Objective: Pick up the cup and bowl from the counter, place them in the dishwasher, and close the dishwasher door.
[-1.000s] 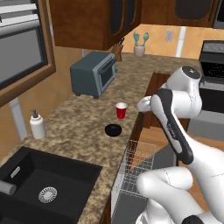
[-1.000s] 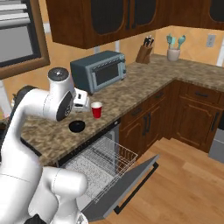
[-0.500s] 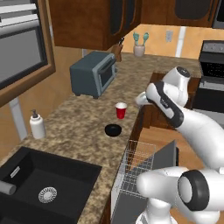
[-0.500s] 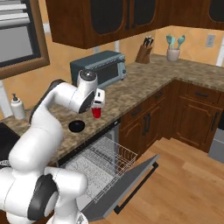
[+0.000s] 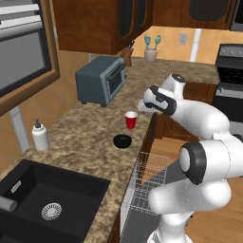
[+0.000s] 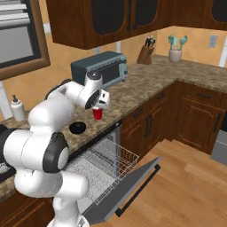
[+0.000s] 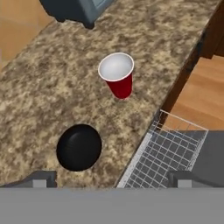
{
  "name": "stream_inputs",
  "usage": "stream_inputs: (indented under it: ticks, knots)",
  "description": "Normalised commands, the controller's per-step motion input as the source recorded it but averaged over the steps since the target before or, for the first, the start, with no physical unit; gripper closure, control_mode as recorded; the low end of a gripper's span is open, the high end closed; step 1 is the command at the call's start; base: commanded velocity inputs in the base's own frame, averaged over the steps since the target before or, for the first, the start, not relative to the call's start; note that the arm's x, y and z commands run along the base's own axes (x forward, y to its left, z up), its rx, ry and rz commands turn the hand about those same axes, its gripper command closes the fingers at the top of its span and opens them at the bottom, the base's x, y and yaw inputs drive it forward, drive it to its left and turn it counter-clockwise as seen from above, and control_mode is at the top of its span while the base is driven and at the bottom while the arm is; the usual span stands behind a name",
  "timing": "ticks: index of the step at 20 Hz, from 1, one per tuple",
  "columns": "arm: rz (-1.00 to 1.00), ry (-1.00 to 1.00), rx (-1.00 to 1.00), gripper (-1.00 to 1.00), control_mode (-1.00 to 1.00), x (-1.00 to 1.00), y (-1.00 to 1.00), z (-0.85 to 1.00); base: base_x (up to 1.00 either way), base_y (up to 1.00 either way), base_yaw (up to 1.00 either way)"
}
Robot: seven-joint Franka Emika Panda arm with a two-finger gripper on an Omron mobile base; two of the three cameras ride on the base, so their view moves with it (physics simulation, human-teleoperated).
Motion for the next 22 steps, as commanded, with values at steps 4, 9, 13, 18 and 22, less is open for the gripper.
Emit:
stream_inputs:
  ticks: [4,9,13,18,22]
  knots:
    - [-0.17,0.24,0.0,-1.0,-1.0,0.69,0.28,-0.37,0.0,0.0,0.0]
    - [-0.13,0.2,0.0,-1.0,-1.0,0.49,0.02,-0.21,0.0,0.0,0.0]
    - [-0.07,0.12,0.0,-1.0,-1.0,0.5,0.0,-0.26,0.0,0.0,0.0]
    - [-0.01,0.05,0.01,-1.0,-1.0,0.49,-0.01,-0.34,0.0,0.0,0.0]
    - [0.0,0.07,0.02,-1.0,-1.0,0.62,-0.01,-0.22,0.0,0.0,0.0]
